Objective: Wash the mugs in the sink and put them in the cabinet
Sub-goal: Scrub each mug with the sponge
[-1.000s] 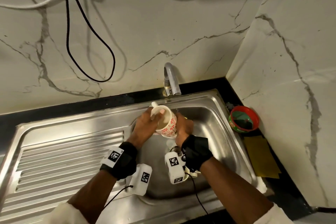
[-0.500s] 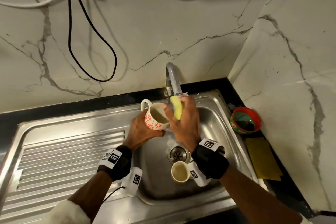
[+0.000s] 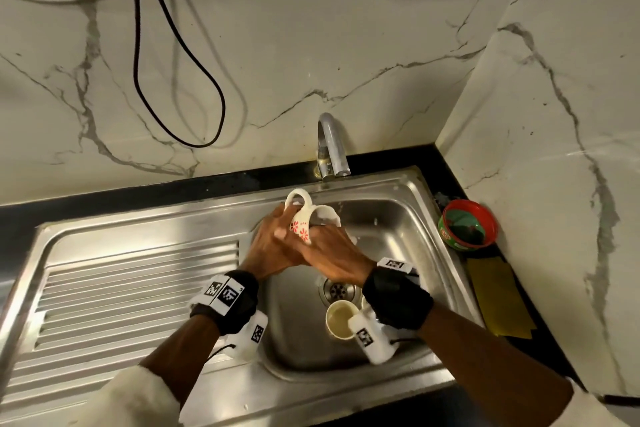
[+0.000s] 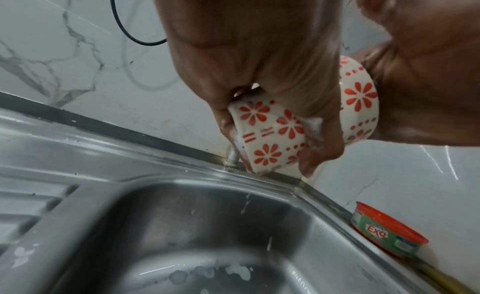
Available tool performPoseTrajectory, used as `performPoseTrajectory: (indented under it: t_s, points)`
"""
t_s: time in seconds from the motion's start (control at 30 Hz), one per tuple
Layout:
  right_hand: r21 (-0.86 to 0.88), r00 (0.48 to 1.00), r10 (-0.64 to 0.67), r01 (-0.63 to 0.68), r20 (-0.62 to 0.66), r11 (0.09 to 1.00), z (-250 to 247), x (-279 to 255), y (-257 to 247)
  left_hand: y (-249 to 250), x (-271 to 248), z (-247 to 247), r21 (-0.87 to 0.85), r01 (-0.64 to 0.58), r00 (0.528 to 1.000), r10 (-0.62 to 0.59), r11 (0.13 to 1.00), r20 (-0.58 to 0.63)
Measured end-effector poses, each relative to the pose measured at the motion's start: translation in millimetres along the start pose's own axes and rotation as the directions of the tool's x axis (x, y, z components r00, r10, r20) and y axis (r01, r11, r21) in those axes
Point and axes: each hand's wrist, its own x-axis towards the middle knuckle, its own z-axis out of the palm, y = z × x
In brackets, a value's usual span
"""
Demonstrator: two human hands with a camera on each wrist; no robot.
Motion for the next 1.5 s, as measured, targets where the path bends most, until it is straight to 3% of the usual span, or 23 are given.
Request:
performPoseTrajectory:
  t_s: [0.03, 0.07, 0.1, 0.17, 0.2, 0.23, 0.27, 0.33, 0.37, 0.4, 0.43, 0.5, 0.57, 0.6, 0.67, 0.73, 0.77, 0.83, 0.9, 0.97, 1.33, 1.43, 1.5]
  points:
    - [0.283, 0.984, 0.165, -0.178, 0.070, 0.943, -1.3, 3.0, -5.9, 1.3, -0.7, 1.3, 0.017, 0.032, 0.999, -0.032, 0.999, 0.002]
    - [0.564, 0.948, 0.266, -0.317, 0.173, 0.762, -4.3, 7.1, -6.9, 0.6, -2.1, 3.1, 0.024, 0.070, 0.998, -0.070, 0.997, -0.005]
    - [0.761, 0.925, 0.276, -0.374, 0.262, 0.530, -9.6, 10.7, -3.3, -0.2, -3.4, 4.0, 0.031, 0.107, 0.994, -0.106, 0.994, -0.017]
    - [0.928, 0.925, 0.229, -0.341, 0.302, 0.150, -24.6, 18.6, 4.5, -4.0, -2.1, 3.4, 0.038, 0.163, 0.986, -0.161, 0.986, -0.042]
    - [0.942, 0.923, 0.237, -0.328, 0.303, 0.073, -28.9, 21.8, 5.2, -7.4, -0.1, 3.2, 0.053, 0.174, 0.984, -0.171, 0.983, -0.048]
    - [0.939, 0.923, 0.253, -0.324, 0.289, 0.111, -29.9, 22.6, 1.8, -8.6, 1.9, 2.6, 0.063, 0.180, 0.983, -0.177, 0.982, -0.042]
    - [0.911, 0.928, 0.285, -0.317, 0.240, 0.262, -25.5, 23.2, -5.8, -6.0, 4.4, 1.0, 0.059, 0.178, 0.984, -0.176, 0.982, -0.037]
    - [0.695, 0.960, 0.278, -0.219, 0.029, 0.685, -11.2, 23.6, -16.0, -2.3, 10.4, -1.0, 0.003, 0.144, 0.989, -0.143, 0.990, -0.035]
    - [0.485, 0.980, 0.171, -0.099, -0.106, 0.869, -2.9, 23.4, -13.8, -0.6, 12.8, -4.8, -0.018, 0.115, 0.993, -0.115, 0.993, -0.028]
    - [0.262, 0.987, 0.020, 0.022, -0.158, 0.965, 3.8, 22.8, -6.6, -2.8, 13.5, -8.3, -0.022, 0.089, 0.996, -0.090, 0.996, -0.020]
    - [0.085, 0.988, -0.103, 0.113, -0.113, 0.990, 5.1, 19.9, 1.1, -3.8, 12.2, -13.3, -0.019, 0.070, 0.998, -0.070, 0.997, 0.001]
    - [-0.232, 0.964, -0.265, 0.265, 0.034, 0.936, -2.1, 19.2, 18.9, -6.1, 9.5, -17.4, -0.008, 0.030, 1.000, -0.030, 1.000, 0.007]
    - [-0.377, 0.955, -0.278, 0.295, 0.099, 0.878, -4.6, 20.5, 25.0, -4.8, 8.9, -14.8, -0.010, 0.029, 0.999, -0.029, 1.000, -0.032]
    - [-0.338, 0.972, -0.214, 0.235, 0.098, 0.911, -4.1, 19.0, 20.4, -3.1, 8.8, -12.9, -0.024, 0.034, 0.999, -0.035, 0.999, -0.032]
    - [-0.021, 0.986, -0.027, 0.031, 0.167, 0.999, -1.0, 18.4, 12.5, -3.7, 5.7, -6.8, -0.036, 0.059, 0.998, -0.059, 0.998, -0.007]
    - [0.238, 0.956, 0.029, -0.101, 0.291, 0.966, -2.8, 20.0, 13.2, -5.6, -1.4, -2.4, -0.061, 0.088, 0.996, -0.089, 0.994, -0.009]
    - [0.223, 0.949, 0.025, -0.099, 0.315, 0.970, -9.0, 19.1, 11.6, -5.9, -4.1, -2.1, -0.070, 0.099, 0.995, -0.101, 0.993, -0.020]
    - [-0.067, 0.957, 0.009, 0.011, 0.291, 0.998, -19.4, 13.7, 9.1, -10.6, -7.9, 0.2, -0.080, 0.116, 0.993, -0.117, 0.990, -0.019]
    - [-0.374, 0.970, -0.047, 0.136, 0.238, 0.917, -23.6, 9.8, 9.1, -14.3, -9.5, 0.9, -0.099, 0.137, 0.991, -0.137, 0.986, 0.010]
    - [-0.488, 0.959, -0.168, 0.263, 0.230, 0.832, -22.1, 7.1, 9.9, -17.6, -8.3, 1.6, -0.118, 0.158, 0.987, -0.156, 0.980, 0.022]
    - [-0.474, 0.983, -0.146, 0.182, 0.113, 0.861, -12.1, -1.0, 29.3, -19.3, -13.6, 14.0, -0.276, 0.276, 0.961, -0.257, 0.921, 0.104]
    - [-0.457, 0.984, -0.126, 0.170, 0.126, 0.873, -5.1, -7.3, 34.3, -23.7, -12.7, 13.9, -0.269, 0.343, 0.928, -0.281, 0.900, 0.245]
    - [-0.452, 0.980, -0.129, 0.186, 0.153, 0.872, -1.7, -11.9, 31.3, -23.9, -14.2, 8.1, -0.255, 0.416, 0.875, -0.307, 0.873, 0.375]
